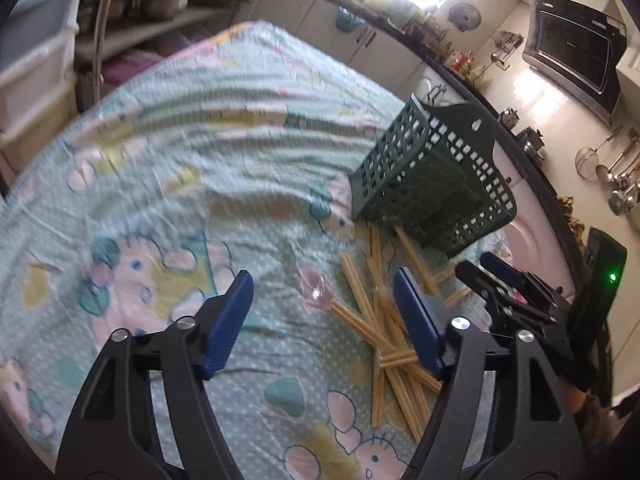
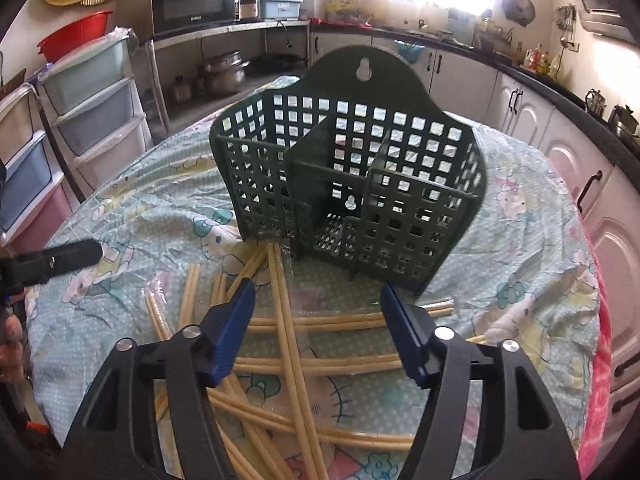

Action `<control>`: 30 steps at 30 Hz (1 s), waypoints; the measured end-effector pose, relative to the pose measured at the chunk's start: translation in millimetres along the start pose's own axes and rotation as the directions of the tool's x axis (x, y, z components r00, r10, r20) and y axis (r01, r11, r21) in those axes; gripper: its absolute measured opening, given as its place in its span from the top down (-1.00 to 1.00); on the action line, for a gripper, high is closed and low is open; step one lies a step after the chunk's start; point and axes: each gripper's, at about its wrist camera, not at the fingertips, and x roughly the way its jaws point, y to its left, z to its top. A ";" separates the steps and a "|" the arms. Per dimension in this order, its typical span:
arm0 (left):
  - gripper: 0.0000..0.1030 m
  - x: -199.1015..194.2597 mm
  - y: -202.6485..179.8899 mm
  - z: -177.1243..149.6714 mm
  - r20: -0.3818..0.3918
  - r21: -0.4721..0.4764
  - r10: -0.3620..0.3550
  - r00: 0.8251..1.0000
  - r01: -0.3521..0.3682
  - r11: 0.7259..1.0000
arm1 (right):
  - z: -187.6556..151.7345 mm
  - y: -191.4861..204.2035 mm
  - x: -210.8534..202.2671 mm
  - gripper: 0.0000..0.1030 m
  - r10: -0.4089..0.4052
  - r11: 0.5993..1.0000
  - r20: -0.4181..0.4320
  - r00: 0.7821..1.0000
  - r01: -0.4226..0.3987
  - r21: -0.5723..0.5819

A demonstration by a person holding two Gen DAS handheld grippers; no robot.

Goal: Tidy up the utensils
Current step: 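Move the left tool to a chopstick while the right tool reaches another chopstick, then close the left gripper on a chopstick while the right gripper closes on another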

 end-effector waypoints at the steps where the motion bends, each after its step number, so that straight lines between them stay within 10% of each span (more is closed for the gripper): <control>1: -0.18 2.9 0.9 -0.8 -0.013 -0.006 -0.009 1.000 0.009 1.000 | 1.0 0.4 3.2 -0.14 0.005 1.000 -0.007 1.000 -0.005 -0.002; 30: 0.69 48.9 12.0 -9.6 -0.166 -0.122 -0.140 0.976 0.121 0.985 | 31.4 12.0 78.3 0.69 0.164 0.985 -0.234 0.958 -0.170 -0.009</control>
